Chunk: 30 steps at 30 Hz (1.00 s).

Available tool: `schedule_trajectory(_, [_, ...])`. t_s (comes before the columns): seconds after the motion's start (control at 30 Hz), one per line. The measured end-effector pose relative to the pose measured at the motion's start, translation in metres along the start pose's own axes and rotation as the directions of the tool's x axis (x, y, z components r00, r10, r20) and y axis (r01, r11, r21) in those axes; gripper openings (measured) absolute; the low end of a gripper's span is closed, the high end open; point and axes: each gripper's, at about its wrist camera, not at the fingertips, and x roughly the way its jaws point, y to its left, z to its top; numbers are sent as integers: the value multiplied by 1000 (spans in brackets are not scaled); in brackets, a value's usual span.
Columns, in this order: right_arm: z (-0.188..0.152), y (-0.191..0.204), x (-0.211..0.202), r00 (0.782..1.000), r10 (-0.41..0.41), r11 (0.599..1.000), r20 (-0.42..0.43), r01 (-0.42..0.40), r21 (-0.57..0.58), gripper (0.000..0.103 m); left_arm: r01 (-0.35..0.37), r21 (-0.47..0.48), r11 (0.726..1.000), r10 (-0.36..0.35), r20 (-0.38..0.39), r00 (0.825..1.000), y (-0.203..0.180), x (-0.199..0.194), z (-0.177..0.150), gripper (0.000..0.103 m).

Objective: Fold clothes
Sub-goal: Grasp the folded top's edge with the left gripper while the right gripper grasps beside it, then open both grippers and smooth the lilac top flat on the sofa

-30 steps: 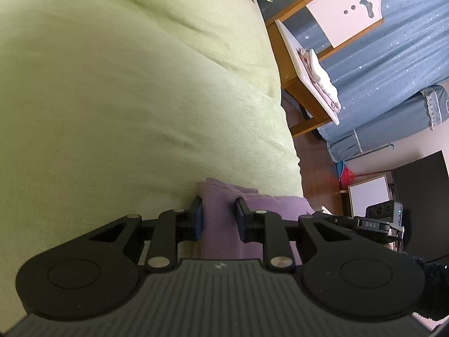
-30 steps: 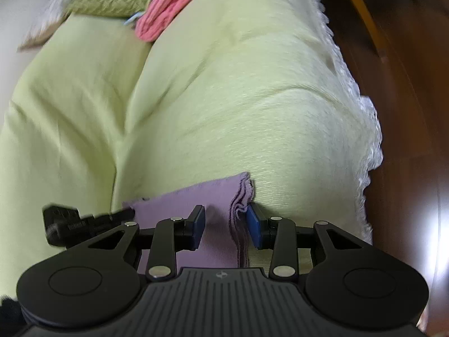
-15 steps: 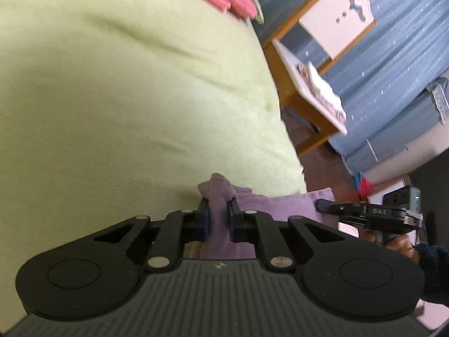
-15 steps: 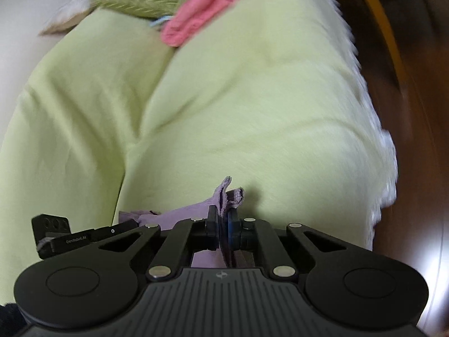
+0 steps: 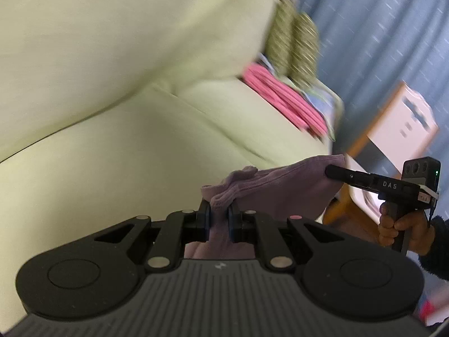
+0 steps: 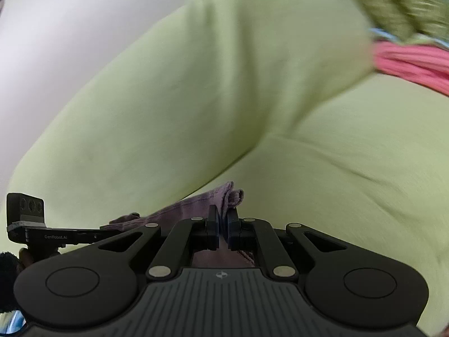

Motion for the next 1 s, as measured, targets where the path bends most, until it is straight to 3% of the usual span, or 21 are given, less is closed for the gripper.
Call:
schedule_trajectory(0.2, [34, 15, -11, 970, 139, 979, -200, -165, -118, 5, -135, -218, 967, 152, 63, 986, -51, -66, -57, 9])
schedule_trajectory(0.33, [36, 21, 20, 935, 149, 966, -322, -207, -155, 5, -200, -299, 933, 224, 49, 973, -50, -76, -81, 9])
schedule_trajectory(0.43, [21, 11, 85, 903, 110, 965, -414, -197, -173, 5, -251, -361, 898, 272, 8, 962, -20, -48, -99, 9])
schedule_trajectory(0.53, [-4, 4, 161, 872, 33, 962, -488, -160, -222, 5, -305, -401, 864, 312, -49, 949, 34, -10, -114, 6])
schedule_trajectory(0.63, [-25, 0, 201, 849, -33, 953, -528, -133, -274, 4, -323, -428, 844, 318, -87, 944, 77, 12, -119, 6])
schedule_trajectory(0.8, [-35, -3, 204, 846, -87, 945, -526, -97, -311, 4, -298, -399, 867, 302, -54, 952, 93, 17, -114, 6])
schedule_trajectory(0.9, [-42, -8, 192, 854, -98, 953, -512, -67, -294, 3, -289, -418, 861, 306, -28, 952, 95, 16, -120, 8])
schedule_trajectory(1.0, [-46, -3, 187, 859, -130, 937, -496, -57, -344, 16, -312, -409, 858, 334, -17, 942, 87, 25, -118, 13])
